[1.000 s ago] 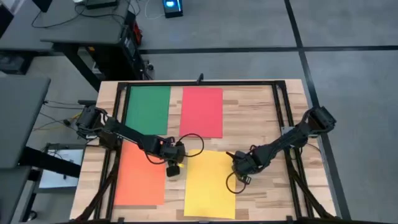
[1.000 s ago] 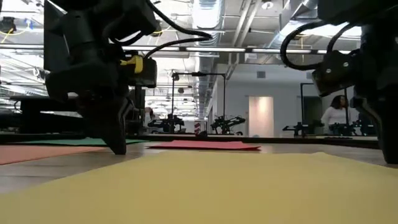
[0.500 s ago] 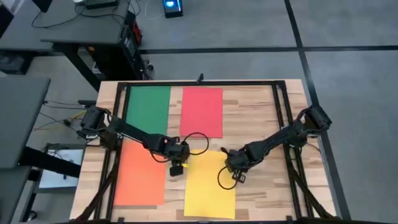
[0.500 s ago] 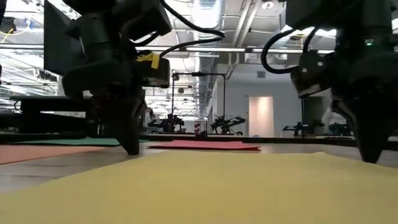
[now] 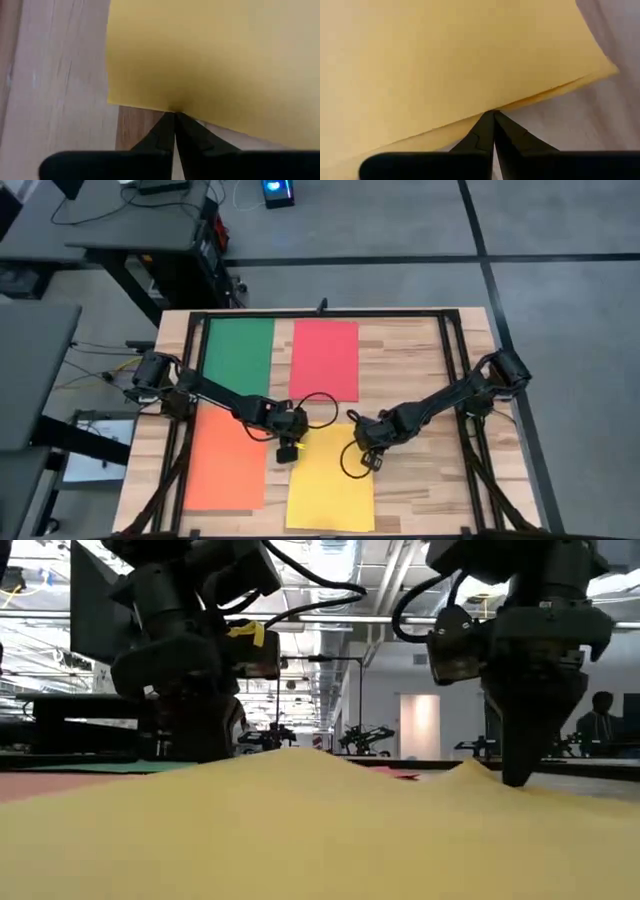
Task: Organize paper
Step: Stack the yellow paper on top of the yellow paper
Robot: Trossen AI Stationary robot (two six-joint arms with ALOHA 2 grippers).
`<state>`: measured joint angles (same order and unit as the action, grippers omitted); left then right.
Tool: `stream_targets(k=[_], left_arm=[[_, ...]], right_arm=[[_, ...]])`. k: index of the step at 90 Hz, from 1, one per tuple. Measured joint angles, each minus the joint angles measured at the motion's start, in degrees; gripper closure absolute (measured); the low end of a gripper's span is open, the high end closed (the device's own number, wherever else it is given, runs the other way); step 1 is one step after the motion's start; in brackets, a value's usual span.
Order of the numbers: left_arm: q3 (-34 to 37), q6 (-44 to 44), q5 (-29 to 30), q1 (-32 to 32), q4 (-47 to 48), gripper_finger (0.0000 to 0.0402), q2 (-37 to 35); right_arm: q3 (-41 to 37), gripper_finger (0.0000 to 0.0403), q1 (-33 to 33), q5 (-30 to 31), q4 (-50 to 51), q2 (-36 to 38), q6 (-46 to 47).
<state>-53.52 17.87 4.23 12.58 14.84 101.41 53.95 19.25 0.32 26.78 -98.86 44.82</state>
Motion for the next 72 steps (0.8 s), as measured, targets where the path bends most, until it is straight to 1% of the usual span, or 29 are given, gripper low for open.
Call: stream_targets(k=[25, 55, 63, 72], left_arm=[[-0.11, 1.76, 0.02, 0.0, 2.14, 0.0402, -0.02], [-0.11, 3.98, -0.02, 0.14, 3.76, 0.0402, -0.49], [-0.05, 6.15, -0.24, 1.31, 4.41, 0.0402, -0.97], [0.0, 9.08, -0.19, 4.72, 4.9, 0.0402, -1.2]], right_arm=[[0.09, 0.0403, 0.97, -0.35, 7.9, 0.12, 1.35], [0.11, 0.0403, 2.48, -1.03, 9.38, 0.18, 2.96], [0.09, 0.0403, 4.37, -1.21, 9.67, 0.21, 4.73], [0.08, 0.0403, 7.71, -1.78, 9.72, 0.23, 8.01]])
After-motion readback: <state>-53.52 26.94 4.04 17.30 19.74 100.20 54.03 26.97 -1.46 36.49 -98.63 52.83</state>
